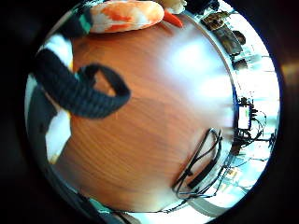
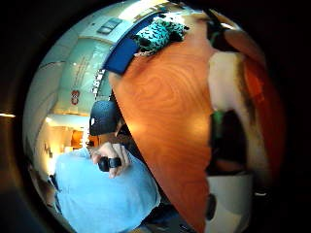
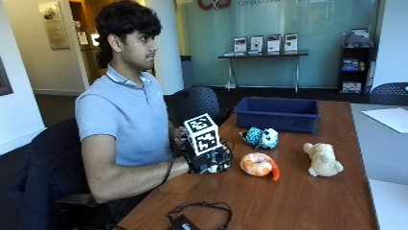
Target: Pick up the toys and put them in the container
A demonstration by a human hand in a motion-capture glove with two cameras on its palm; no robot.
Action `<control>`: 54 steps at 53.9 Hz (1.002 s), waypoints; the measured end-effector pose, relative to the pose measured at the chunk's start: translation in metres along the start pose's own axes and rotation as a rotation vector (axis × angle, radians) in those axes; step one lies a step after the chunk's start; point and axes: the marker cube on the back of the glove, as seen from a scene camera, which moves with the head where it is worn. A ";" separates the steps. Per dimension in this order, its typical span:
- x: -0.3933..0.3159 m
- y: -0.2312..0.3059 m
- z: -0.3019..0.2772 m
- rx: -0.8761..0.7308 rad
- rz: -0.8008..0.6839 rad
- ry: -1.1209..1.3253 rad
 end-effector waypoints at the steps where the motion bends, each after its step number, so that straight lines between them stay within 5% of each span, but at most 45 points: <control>1: 0.000 -0.001 -0.001 0.006 0.001 -0.010; 10: -0.020 -0.045 -0.043 0.081 -0.005 -0.213; 20: -0.096 -0.172 -0.081 0.071 -0.158 -0.197; 37: -0.248 -0.344 -0.043 -0.058 -0.295 -0.214; 48: -0.279 -0.372 -0.010 -0.111 -0.290 -0.228; 54: -0.265 -0.360 -0.002 -0.279 -0.239 -0.152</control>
